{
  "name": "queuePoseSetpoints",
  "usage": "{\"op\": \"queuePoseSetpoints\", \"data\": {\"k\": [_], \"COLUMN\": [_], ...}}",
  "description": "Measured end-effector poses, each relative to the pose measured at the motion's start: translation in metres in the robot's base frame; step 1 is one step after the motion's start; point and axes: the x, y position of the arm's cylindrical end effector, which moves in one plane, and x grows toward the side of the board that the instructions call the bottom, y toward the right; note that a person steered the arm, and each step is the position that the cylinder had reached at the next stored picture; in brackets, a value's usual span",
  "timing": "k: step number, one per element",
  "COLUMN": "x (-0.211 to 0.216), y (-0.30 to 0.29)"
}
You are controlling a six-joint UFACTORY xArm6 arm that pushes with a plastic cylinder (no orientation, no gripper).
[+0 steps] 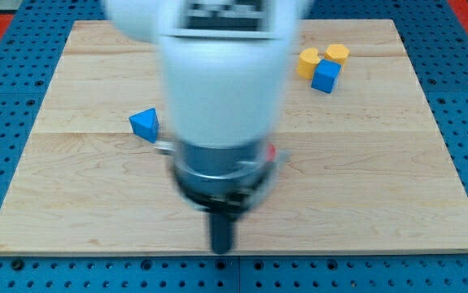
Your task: Push blue triangle towards yellow heart
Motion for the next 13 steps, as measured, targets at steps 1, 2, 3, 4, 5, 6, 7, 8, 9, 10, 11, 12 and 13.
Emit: {"op": "queuePoseSetpoints", "data": {"k": [1,2,3,4,5,6,7,8,9,10,11,12,13], "x": [-0.024,-0.064,-0.105,-0.154,-0.202,-0.244,-0.27,-0.291,-0.303,-0.306,-0.309,-0.31,-0.31], "y": [-0.076,-0.08,-0.08,-0.081,-0.085,-0.096,-0.097,-0.089,-0.071,-0.044,-0.014,0.015,0.043]}}
